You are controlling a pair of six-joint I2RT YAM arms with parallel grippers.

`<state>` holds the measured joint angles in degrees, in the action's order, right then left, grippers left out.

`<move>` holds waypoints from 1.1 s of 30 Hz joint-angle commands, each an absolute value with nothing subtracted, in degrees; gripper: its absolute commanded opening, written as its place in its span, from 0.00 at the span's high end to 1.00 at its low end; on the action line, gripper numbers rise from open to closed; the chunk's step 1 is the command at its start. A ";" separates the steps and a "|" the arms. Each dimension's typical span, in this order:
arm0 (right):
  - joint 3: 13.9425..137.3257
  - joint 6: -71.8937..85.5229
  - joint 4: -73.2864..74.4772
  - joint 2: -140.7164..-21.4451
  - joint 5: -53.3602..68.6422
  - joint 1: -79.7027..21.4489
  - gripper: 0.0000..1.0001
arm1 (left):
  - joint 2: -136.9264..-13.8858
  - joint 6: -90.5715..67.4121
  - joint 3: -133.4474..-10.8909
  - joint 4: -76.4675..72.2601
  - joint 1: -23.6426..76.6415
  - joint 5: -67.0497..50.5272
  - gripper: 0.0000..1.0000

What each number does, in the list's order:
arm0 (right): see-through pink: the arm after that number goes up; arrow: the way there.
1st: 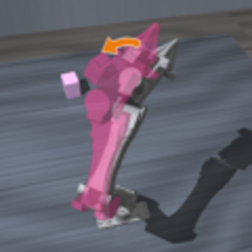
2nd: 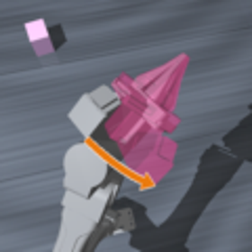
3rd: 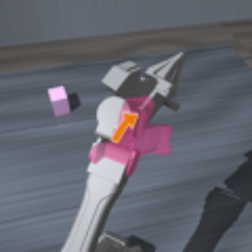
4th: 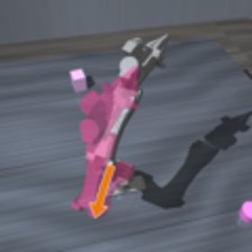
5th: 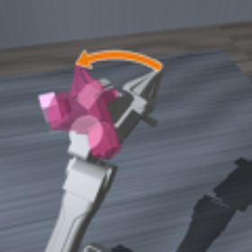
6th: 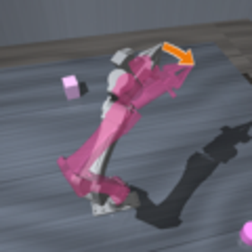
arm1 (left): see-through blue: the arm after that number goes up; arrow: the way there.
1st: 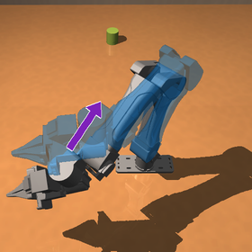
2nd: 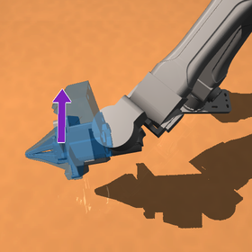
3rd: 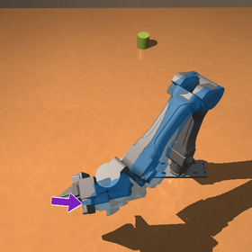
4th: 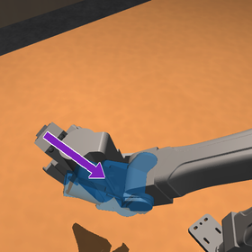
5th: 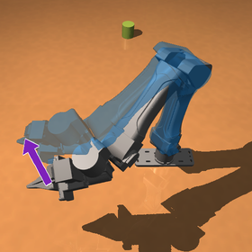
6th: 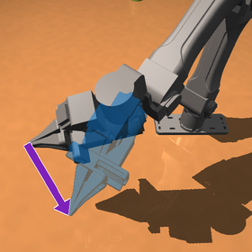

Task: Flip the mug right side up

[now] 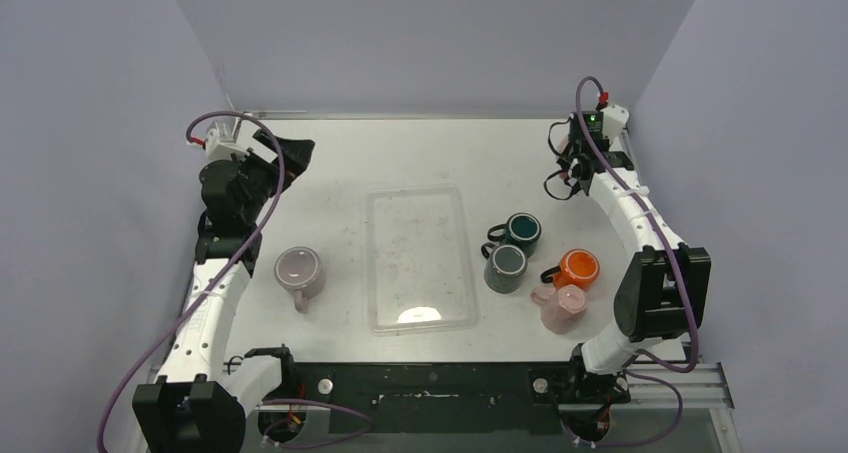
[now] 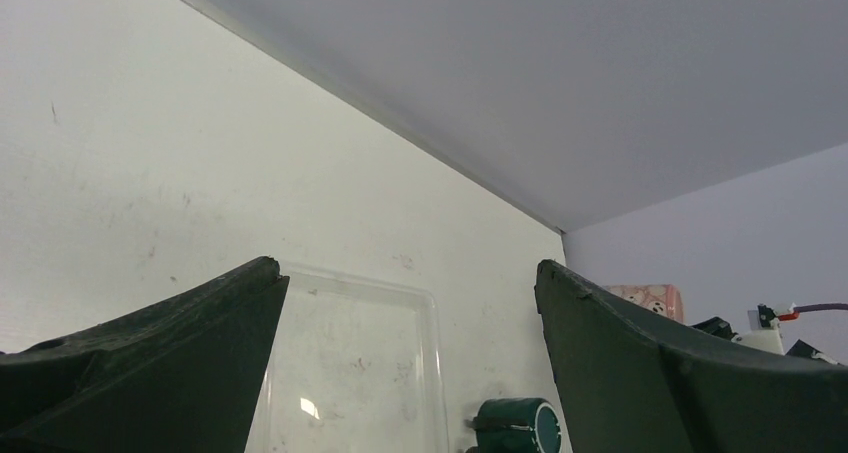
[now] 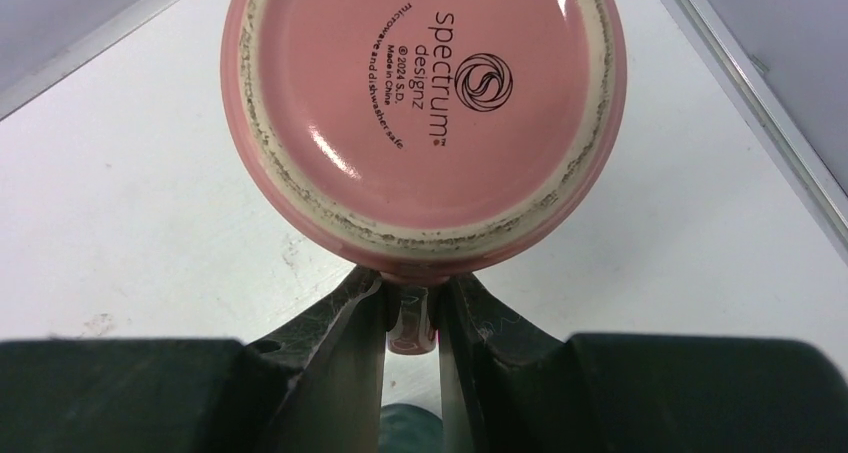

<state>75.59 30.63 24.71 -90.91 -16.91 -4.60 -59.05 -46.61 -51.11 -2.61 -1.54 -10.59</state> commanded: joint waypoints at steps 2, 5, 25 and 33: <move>80.01 30.24 18.15 -86.38 -18.41 -6.83 0.95 | -58.25 -49.09 -51.24 -2.56 -1.36 -11.58 0.04; 80.55 29.90 17.09 -86.57 -17.67 -8.83 0.95 | -59.24 -46.86 -53.04 -1.87 -0.76 -12.57 0.04; 78.21 37.94 7.39 -89.35 -8.55 -13.81 0.95 | -72.44 -52.02 -56.80 -12.54 17.08 -15.62 0.04; 76.18 47.35 -0.46 -89.27 -2.26 -13.87 0.95 | -84.27 -64.39 -61.75 -23.57 24.72 -19.85 0.04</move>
<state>75.88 40.80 13.96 -90.96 -5.67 -13.56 -80.16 -55.83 -57.36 -12.97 22.76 -16.60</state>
